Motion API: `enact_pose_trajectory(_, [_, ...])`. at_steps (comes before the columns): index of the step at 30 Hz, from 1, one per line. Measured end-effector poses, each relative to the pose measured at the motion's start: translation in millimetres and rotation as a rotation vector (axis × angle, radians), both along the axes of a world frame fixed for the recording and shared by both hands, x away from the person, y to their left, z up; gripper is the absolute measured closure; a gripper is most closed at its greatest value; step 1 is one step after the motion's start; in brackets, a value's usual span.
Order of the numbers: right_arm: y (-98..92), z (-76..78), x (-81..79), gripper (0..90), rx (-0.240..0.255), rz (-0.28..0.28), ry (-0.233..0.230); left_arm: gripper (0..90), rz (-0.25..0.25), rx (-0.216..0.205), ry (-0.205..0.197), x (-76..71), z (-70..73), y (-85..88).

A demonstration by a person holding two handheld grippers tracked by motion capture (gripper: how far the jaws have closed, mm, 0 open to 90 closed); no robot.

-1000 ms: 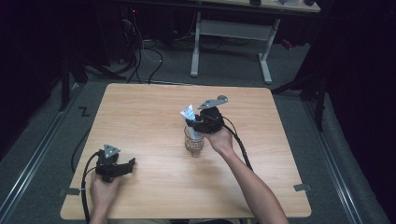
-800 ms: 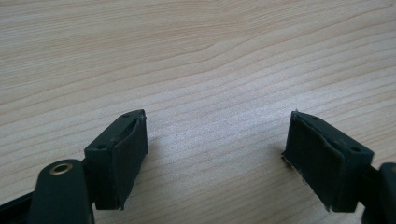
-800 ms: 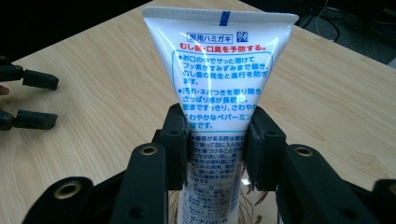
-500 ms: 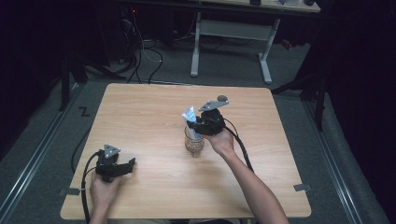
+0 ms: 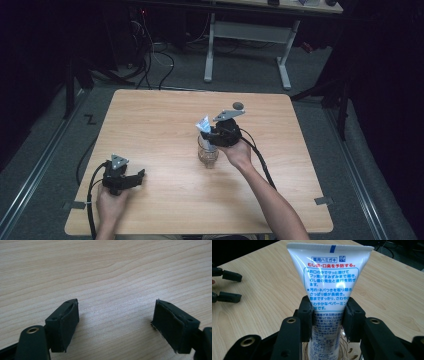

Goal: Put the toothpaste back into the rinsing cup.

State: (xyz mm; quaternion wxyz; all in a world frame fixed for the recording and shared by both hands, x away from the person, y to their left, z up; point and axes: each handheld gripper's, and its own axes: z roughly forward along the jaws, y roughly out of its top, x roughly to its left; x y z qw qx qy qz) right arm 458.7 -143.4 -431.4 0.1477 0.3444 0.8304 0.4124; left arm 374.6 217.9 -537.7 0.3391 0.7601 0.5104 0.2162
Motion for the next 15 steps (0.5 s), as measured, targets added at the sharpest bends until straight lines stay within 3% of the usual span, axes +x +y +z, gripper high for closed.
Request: enact_pose_trajectory(15, [-4.1, -7.4, -3.2, 64.1, -0.004, -0.005, 0.008, 21.5, 0.000, 0.000, 0.000, 0.0, 0.0, 0.0])
